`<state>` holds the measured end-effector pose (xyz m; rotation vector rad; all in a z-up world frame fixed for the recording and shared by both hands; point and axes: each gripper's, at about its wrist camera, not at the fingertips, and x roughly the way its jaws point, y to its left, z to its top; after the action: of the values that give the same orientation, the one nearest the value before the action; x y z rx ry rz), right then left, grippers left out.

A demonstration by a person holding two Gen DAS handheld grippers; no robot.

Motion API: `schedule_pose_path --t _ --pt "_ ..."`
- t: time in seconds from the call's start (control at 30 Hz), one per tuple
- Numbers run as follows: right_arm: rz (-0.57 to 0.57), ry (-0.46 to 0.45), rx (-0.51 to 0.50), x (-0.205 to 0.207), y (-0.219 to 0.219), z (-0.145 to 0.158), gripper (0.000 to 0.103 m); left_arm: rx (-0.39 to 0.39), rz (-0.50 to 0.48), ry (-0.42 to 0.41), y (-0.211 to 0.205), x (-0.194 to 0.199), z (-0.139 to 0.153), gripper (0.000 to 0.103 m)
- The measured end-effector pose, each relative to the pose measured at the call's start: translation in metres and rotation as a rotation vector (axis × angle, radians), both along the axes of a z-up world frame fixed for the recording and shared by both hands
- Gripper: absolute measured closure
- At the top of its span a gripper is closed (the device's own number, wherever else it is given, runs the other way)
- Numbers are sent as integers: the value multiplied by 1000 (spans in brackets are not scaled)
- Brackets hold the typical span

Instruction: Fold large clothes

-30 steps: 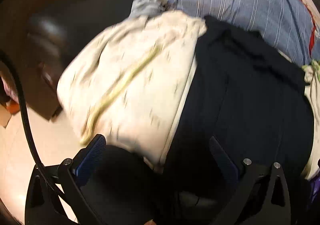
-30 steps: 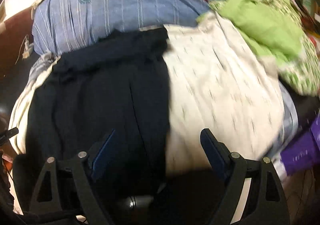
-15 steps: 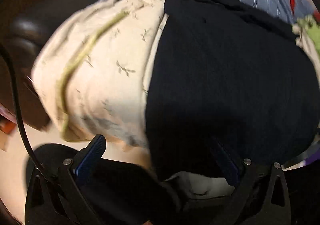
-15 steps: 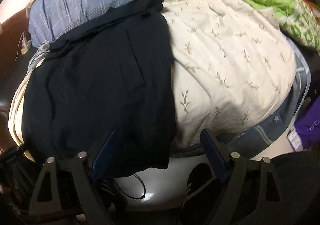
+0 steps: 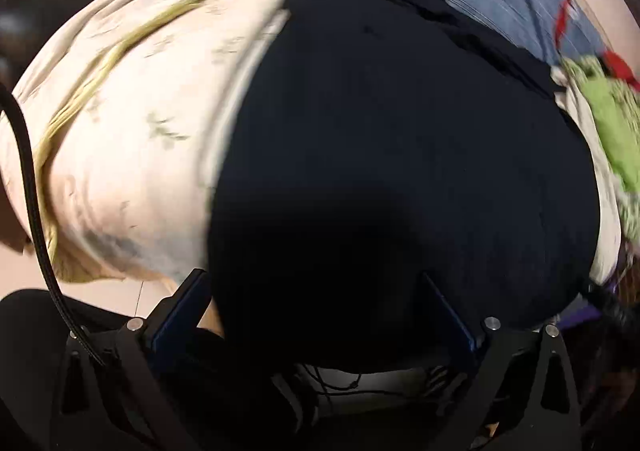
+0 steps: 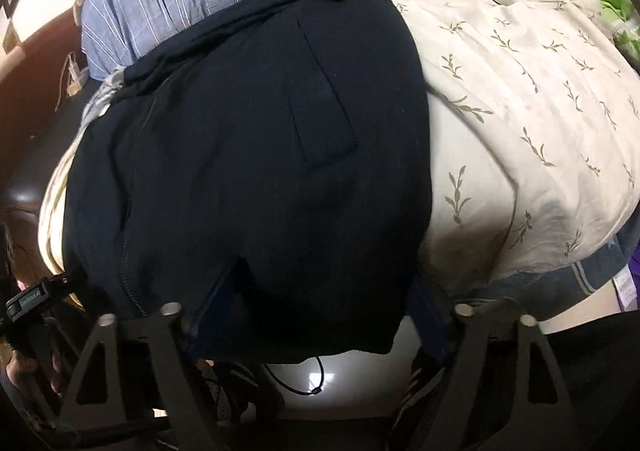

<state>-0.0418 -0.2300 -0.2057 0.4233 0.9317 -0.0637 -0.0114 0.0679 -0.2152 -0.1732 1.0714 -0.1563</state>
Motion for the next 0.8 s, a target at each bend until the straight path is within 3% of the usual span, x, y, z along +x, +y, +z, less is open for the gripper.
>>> schedule_pose_path --t 0.2,0.43,0.53,0.63,0.77,0.8 --pt "-9 -7 81 -10 -19 2 73 3 8 10 -3 1 0 11" --pt "18 -33 56 -17 -6 14 96 38 30 12 -5 -5 8 27" --pt "30 -36 46 -25 -10 21 98 55 38 19 -6 -3 12 35" --pt "37 -60 46 -31 -10 30 100 73 45 21 -5 -5 17 52" --pt "51 -102 62 -37 -8 47 100 54 51 17 6 -10 25 89" --pt "55 -114 65 -39 -9 53 100 49 52 16 7 -11 26 92"
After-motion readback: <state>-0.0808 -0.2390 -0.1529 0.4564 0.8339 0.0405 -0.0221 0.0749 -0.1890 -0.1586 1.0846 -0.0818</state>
